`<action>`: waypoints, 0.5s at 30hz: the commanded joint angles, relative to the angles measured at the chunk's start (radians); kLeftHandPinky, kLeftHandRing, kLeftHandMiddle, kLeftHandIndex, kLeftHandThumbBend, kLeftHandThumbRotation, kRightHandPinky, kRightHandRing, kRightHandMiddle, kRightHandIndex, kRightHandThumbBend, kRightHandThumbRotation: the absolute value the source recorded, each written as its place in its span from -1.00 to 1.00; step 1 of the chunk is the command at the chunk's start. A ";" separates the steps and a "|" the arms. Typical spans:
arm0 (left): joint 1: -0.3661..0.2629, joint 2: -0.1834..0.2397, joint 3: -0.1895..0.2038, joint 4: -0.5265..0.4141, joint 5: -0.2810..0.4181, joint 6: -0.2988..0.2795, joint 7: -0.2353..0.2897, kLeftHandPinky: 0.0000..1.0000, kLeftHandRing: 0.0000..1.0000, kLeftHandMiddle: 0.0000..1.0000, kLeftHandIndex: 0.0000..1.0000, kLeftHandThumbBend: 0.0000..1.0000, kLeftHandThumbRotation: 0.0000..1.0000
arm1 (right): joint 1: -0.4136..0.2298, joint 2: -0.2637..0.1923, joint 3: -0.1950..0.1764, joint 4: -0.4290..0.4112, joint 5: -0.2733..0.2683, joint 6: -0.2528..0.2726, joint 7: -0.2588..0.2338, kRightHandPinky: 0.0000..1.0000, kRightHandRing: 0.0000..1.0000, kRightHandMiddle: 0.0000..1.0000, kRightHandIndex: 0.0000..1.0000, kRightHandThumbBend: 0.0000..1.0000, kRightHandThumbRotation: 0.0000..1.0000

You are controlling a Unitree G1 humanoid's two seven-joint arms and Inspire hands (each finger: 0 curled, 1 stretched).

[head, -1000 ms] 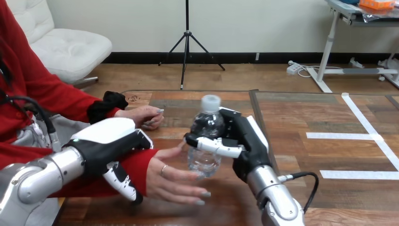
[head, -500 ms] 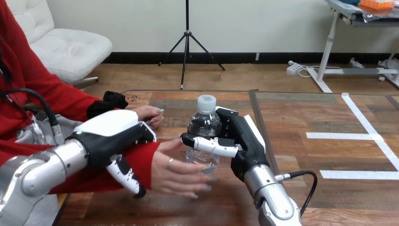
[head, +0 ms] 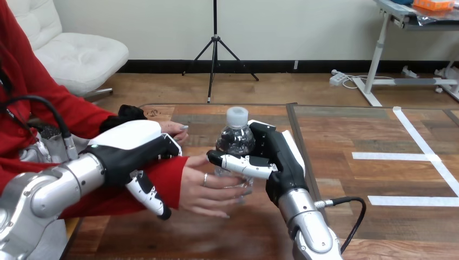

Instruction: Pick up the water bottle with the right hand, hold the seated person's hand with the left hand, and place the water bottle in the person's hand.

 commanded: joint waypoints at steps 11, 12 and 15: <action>-0.192 -0.042 0.003 0.035 -0.004 -0.101 0.061 -0.33 -0.23 -0.08 -0.07 0.78 -1.00 | 0.089 0.196 0.131 -0.370 -0.038 0.109 -0.198 -0.14 -0.07 -0.03 -0.11 0.63 -1.00; -0.192 -0.042 0.003 0.037 -0.003 -0.102 0.062 -0.34 -0.23 -0.08 -0.07 0.77 -1.00 | 0.094 0.196 0.137 -0.380 -0.039 0.115 -0.204 -0.14 -0.06 -0.02 -0.11 0.62 -1.00; -0.196 -0.046 0.001 0.052 0.001 -0.112 0.069 -0.35 -0.24 -0.09 -0.08 0.77 -1.00 | 0.117 0.199 0.164 -0.421 -0.043 0.129 -0.222 -0.14 -0.07 -0.02 -0.10 0.62 -1.00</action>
